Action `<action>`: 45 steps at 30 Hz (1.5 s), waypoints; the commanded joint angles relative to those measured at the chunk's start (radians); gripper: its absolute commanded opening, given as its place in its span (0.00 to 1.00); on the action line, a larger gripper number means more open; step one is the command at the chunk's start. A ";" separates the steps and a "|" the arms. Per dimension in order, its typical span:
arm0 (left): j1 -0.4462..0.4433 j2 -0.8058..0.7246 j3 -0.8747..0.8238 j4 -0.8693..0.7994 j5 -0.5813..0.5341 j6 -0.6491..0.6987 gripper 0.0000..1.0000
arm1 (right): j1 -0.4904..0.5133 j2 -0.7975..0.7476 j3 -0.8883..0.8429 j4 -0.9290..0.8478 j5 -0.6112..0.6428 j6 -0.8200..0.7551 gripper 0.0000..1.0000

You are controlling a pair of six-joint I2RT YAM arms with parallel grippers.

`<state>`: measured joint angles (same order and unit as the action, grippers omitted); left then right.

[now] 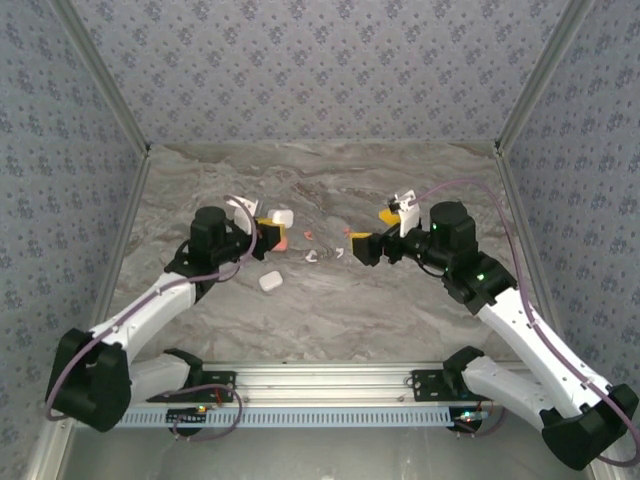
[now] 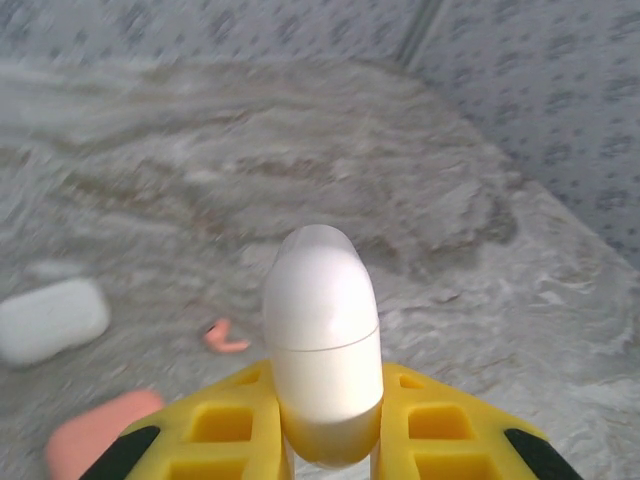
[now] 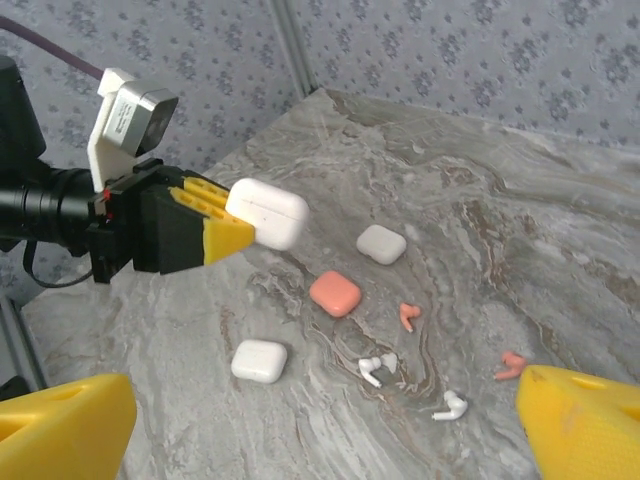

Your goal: Insert the wireless bluetooth earbuds into the charging case

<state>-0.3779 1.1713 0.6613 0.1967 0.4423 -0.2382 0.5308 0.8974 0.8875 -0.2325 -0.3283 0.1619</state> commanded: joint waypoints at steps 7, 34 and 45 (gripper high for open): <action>0.228 0.273 0.227 -0.260 0.082 0.007 0.00 | -0.015 0.009 -0.059 0.108 -0.015 0.139 1.00; 0.359 0.864 0.623 -0.439 0.229 -0.022 0.27 | 0.007 0.033 -0.056 0.057 -0.037 0.076 1.00; 0.369 0.842 0.687 -0.582 0.107 0.030 0.60 | 0.068 0.125 -0.010 -0.027 0.018 -0.135 1.00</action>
<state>-0.0238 2.0369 1.3277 -0.3164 0.5861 -0.2363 0.5800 0.9958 0.8364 -0.2150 -0.3241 0.1505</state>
